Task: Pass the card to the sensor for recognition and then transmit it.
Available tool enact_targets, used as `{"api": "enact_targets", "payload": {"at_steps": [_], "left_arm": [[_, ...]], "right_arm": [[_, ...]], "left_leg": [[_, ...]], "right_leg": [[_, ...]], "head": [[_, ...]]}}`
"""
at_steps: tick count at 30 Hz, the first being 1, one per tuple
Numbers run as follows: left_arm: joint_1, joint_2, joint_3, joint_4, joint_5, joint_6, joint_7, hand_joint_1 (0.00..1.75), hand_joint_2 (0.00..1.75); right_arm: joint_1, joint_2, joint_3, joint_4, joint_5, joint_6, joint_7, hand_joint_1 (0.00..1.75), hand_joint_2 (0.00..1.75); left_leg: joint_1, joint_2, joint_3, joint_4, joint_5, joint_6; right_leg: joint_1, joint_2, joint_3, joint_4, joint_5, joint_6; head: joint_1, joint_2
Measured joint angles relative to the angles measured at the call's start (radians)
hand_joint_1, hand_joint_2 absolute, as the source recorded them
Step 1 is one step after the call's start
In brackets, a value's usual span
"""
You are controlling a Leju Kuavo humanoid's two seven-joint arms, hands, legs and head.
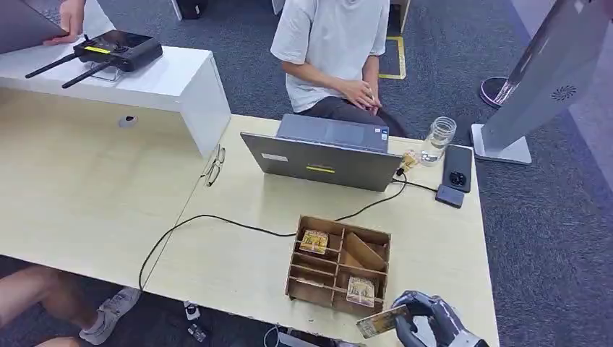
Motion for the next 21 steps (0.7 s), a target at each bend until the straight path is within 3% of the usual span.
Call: {"api": "enact_targets", "payload": {"at_steps": [8, 21], "left_arm": [[0.001, -0.001, 0.015, 0.0, 0.002, 0.004, 0.0, 0.0, 0.0], [0.003, -0.001, 0.019, 0.0, 0.008, 0.009, 0.0, 0.0, 0.0]], "right_arm": [[0.052, -0.071, 0.002, 0.018, -0.021, -0.088, 0.067, 1.75, 1.75], [0.055, -0.094, 0.017, 0.051, 0.078, -0.242, 0.192, 1.75, 1.75]], "left_leg": [[0.0, 0.0, 0.0, 0.0, 0.0, 0.0], [0.0, 0.0, 0.0, 0.0, 0.0, 0.0]], "right_leg": [[0.0, 0.0, 0.0, 0.0, 0.0, 0.0], [0.0, 0.0, 0.0, 0.0, 0.0, 0.0]], "head": [[0.0, 0.0], [0.0, 0.0]]}}
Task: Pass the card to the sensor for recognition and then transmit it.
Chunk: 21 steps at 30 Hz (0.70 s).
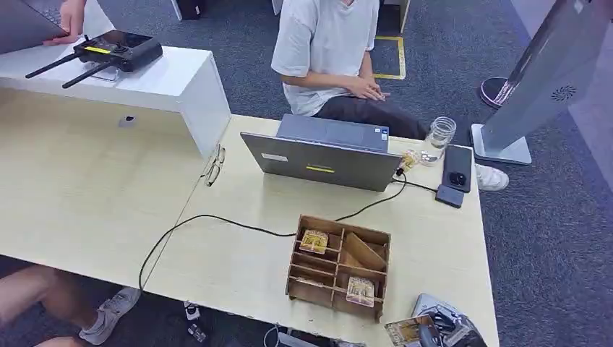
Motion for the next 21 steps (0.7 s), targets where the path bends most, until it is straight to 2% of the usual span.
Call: {"api": "enact_targets", "payload": {"at_steps": [7, 12, 21], "left_arm": [[0.0, 0.0, 0.01, 0.0, 0.003, 0.002, 0.002, 0.0, 0.0], [0.001, -0.007, 0.019, 0.0, 0.003, 0.002, 0.003, 0.0, 0.0], [0.001, -0.009, 0.022, 0.0, 0.002, 0.002, 0.012, 0.0, 0.0]], "right_arm": [[-0.002, -0.002, 0.005, 0.007, 0.115, -0.066, 0.091, 1.75, 1.75], [-0.002, -0.002, 0.01, 0.019, 0.182, -0.082, 0.15, 1.75, 1.75], [-0.006, -0.002, 0.017, 0.038, 0.217, -0.09, 0.196, 1.75, 1.75]], "left_leg": [[0.0, 0.0, 0.0, 0.0, 0.0, 0.0], [0.0, 0.0, 0.0, 0.0, 0.0, 0.0], [0.0, 0.0, 0.0, 0.0, 0.0, 0.0]], "right_leg": [[0.0, 0.0, 0.0, 0.0, 0.0, 0.0], [0.0, 0.0, 0.0, 0.0, 0.0, 0.0], [0.0, 0.0, 0.0, 0.0, 0.0, 0.0]], "head": [[0.0, 0.0], [0.0, 0.0], [0.0, 0.0]]}}
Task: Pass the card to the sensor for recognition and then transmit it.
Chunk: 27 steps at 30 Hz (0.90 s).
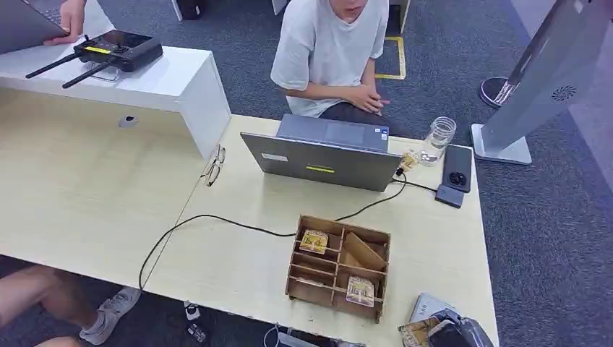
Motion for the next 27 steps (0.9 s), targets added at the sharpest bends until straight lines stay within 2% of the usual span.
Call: {"api": "enact_targets", "payload": {"at_steps": [23, 27], "left_arm": [[0.0, -0.01, 0.001, 0.0, -0.001, 0.012, 0.013, 0.0, 0.0], [0.0, -0.011, 0.001, 0.0, -0.003, 0.012, 0.013, 0.0, 0.0]], "right_arm": [[-0.005, 0.016, -0.002, 0.023, 0.021, -0.022, 0.042, 1.75, 1.75], [-0.006, 0.019, -0.01, 0.024, -0.029, 0.002, 0.016, 1.75, 1.75]], "left_leg": [[0.0, 0.0, 0.0, 0.0, 0.0, 0.0], [0.0, 0.0, 0.0, 0.0, 0.0, 0.0]], "right_leg": [[0.0, 0.0, 0.0, 0.0, 0.0, 0.0], [0.0, 0.0, 0.0, 0.0, 0.0, 0.0]], "head": [[0.0, 0.0], [0.0, 0.0]]}}
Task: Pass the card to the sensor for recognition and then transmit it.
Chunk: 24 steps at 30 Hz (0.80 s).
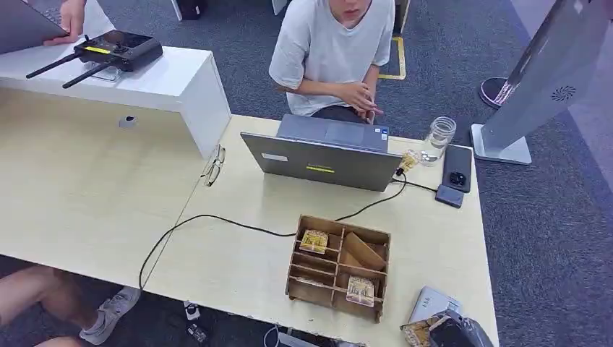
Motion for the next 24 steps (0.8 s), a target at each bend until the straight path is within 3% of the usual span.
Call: {"api": "enact_targets", "payload": {"at_steps": [3, 7, 9, 16, 21, 24], "left_arm": [[0.0, 0.001, 0.0, 0.0, -0.005, -0.001, -0.008, 0.0, 0.0], [0.0, 0.006, 0.0, 0.0, -0.011, -0.005, -0.023, 0.0, 0.0], [0.0, 0.007, 0.0, 0.0, -0.012, -0.008, -0.025, 0.0, 0.0], [0.0, 0.007, 0.0, 0.0, -0.015, -0.009, -0.025, 0.0, 0.0], [0.0, 0.006, 0.0, 0.0, -0.015, -0.006, -0.02, 0.0, 0.0], [0.0, 0.006, 0.0, 0.0, -0.015, -0.006, -0.02, 0.0, 0.0]], "right_arm": [[0.001, 0.0, -0.01, -0.001, -0.108, 0.067, -0.068, 1.75, 1.75], [0.007, -0.011, -0.026, -0.015, -0.341, 0.208, -0.223, 1.75, 1.75], [0.008, -0.019, -0.034, -0.019, -0.379, 0.23, -0.25, 1.75, 1.75], [-0.004, -0.027, -0.061, -0.016, -0.383, 0.217, -0.234, 1.75, 1.75], [-0.025, -0.025, -0.071, -0.003, -0.289, 0.151, -0.177, 1.75, 1.75], [-0.025, -0.025, -0.071, -0.003, -0.289, 0.151, -0.177, 1.75, 1.75]], "left_leg": [[0.0, 0.0, 0.0, 0.0, 0.0, 0.0], [0.0, 0.0, 0.0, 0.0, 0.0, 0.0], [0.0, 0.0, 0.0, 0.0, 0.0, 0.0], [0.0, 0.0, 0.0, 0.0, 0.0, 0.0], [0.0, 0.0, 0.0, 0.0, 0.0, 0.0], [0.0, 0.0, 0.0, 0.0, 0.0, 0.0]], "right_leg": [[0.0, 0.0, 0.0, 0.0, 0.0, 0.0], [0.0, 0.0, 0.0, 0.0, 0.0, 0.0], [0.0, 0.0, 0.0, 0.0, 0.0, 0.0], [0.0, 0.0, 0.0, 0.0, 0.0, 0.0], [0.0, 0.0, 0.0, 0.0, 0.0, 0.0], [0.0, 0.0, 0.0, 0.0, 0.0, 0.0]], "head": [[0.0, 0.0], [0.0, 0.0], [0.0, 0.0], [0.0, 0.0], [0.0, 0.0], [0.0, 0.0]]}}
